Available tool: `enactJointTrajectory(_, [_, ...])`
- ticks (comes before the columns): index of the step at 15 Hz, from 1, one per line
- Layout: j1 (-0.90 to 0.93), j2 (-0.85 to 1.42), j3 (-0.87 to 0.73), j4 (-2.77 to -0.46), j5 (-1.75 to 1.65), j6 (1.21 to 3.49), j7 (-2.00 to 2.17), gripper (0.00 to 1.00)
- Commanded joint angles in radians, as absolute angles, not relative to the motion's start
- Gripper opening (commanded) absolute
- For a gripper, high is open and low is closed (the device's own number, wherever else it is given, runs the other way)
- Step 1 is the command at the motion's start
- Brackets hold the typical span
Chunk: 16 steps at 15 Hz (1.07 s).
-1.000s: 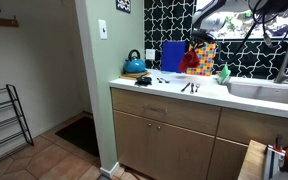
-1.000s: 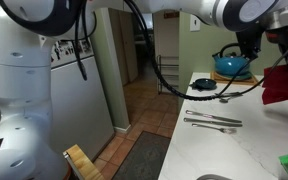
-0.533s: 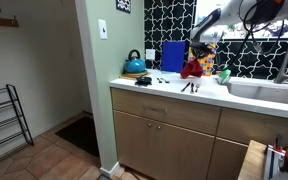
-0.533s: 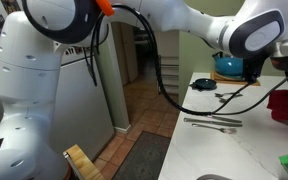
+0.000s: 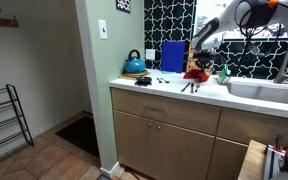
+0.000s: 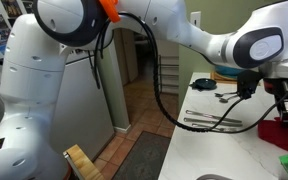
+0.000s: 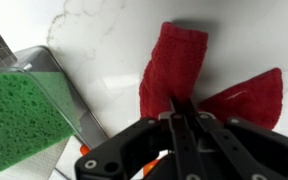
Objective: Pick up the red towel and move it to the right in front of the checked board
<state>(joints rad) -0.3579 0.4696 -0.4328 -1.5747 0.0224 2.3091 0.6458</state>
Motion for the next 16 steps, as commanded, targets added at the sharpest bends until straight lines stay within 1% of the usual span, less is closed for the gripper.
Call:
enactJointTrajectory(1, [-0.343,0.472,-0.430,-1.560,-0.037,2.168,0.615,0.01])
enactJointTrajectory(4, [-0.339,0.494,-0.421,-1.548,-0.065,2.141,0.604,0.01])
enactJointTrajectory(5, [-0.337,0.503,-0.421,-1.545,-0.073,2.154,0.609,0.02])
enactJointTrajectory(15, [-0.316,0.590,-0.395,-1.496,-0.091,2.269,0.548,0.01])
enactJointTrajectory(16, [-0.312,0.594,-0.396,-1.492,-0.090,2.267,0.545,0.22])
